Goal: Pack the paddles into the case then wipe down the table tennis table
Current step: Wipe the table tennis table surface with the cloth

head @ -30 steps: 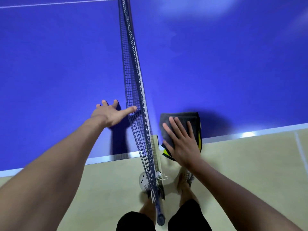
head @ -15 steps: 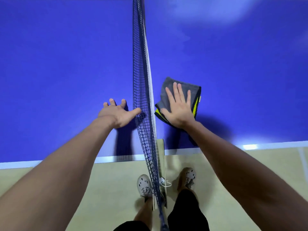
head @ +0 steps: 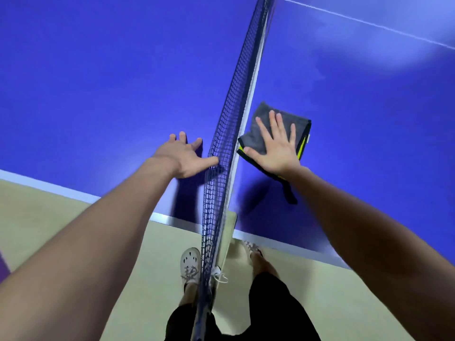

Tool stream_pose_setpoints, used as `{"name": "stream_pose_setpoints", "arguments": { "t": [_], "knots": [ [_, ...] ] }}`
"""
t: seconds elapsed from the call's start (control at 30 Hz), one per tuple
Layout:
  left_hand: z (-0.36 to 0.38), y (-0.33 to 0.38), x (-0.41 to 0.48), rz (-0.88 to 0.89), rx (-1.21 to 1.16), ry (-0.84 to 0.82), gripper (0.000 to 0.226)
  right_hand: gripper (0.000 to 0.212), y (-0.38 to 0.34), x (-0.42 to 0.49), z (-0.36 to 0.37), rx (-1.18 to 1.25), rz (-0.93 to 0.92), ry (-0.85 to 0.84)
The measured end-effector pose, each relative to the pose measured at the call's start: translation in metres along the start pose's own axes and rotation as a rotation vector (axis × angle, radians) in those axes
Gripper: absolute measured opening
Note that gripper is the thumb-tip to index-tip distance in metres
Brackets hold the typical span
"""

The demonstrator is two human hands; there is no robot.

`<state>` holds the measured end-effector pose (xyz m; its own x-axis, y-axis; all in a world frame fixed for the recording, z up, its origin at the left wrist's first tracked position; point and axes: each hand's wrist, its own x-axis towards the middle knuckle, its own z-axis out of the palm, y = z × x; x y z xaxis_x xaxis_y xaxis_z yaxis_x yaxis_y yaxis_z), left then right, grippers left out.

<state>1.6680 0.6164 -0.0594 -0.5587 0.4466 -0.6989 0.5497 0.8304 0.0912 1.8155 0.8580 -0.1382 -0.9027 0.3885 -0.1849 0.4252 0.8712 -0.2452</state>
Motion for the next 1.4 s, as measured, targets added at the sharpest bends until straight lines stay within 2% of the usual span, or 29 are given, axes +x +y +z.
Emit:
{"name": "stream_pose_setpoints", "arguments": {
  "t": [0.07,0.23,0.3,0.4,0.47,0.53,0.67,0.77,0.87,0.97,1.1,1.23,1.3,1.4],
  "knots": [
    [0.003,0.003,-0.005,-0.031,-0.038,0.028,0.124,0.101,-0.008,-0.030,0.010,-0.022,-0.095,0.030],
    [0.019,0.016,-0.030,-0.165,-0.206,0.113,0.138,0.103,-0.019,-0.096,0.028,-0.068,-0.377,-0.055],
    [0.027,0.024,-0.043,-0.260,-0.259,0.150,0.136,0.105,-0.007,-0.076,0.019,-0.019,-0.388,-0.042],
    [0.039,0.029,-0.057,-0.388,-0.322,0.225,0.131,0.100,0.008,-0.027,0.005,-0.022,-0.250,0.027],
    [0.043,0.026,-0.063,-0.456,-0.419,0.193,0.127,0.099,0.009,-0.016,0.003,-0.041,-0.215,0.031],
    [0.047,0.025,-0.066,-0.460,-0.485,0.132,0.127,0.100,-0.001,-0.037,0.008,-0.074,-0.297,0.034],
    [0.050,0.026,-0.063,-0.459,-0.476,0.112,0.131,0.100,-0.013,-0.085,0.021,-0.101,-0.515,-0.022],
    [0.050,0.026,-0.064,-0.454,-0.443,0.096,0.136,0.099,0.000,-0.063,0.011,-0.058,-0.489,-0.049],
    [0.048,0.021,-0.064,-0.444,-0.442,0.076,0.133,0.094,0.018,-0.039,0.000,-0.027,-0.397,0.024],
    [0.047,0.019,-0.063,-0.441,-0.439,0.046,0.134,0.092,0.020,-0.028,-0.005,-0.078,-0.448,0.087],
    [0.050,0.022,-0.063,-0.448,-0.454,0.041,0.140,0.068,0.015,-0.034,-0.005,-0.036,-0.504,0.159],
    [0.048,0.019,-0.065,-0.431,-0.476,0.025,0.131,0.045,0.027,-0.049,-0.004,0.072,-0.488,0.106],
    [0.045,0.018,-0.068,-0.423,-0.487,0.018,0.132,0.044,0.038,-0.056,-0.007,0.094,-0.467,0.086],
    [0.044,0.022,-0.069,-0.426,-0.484,0.000,0.145,0.050,0.031,-0.097,0.000,0.124,-0.471,0.101]
  ]
}}
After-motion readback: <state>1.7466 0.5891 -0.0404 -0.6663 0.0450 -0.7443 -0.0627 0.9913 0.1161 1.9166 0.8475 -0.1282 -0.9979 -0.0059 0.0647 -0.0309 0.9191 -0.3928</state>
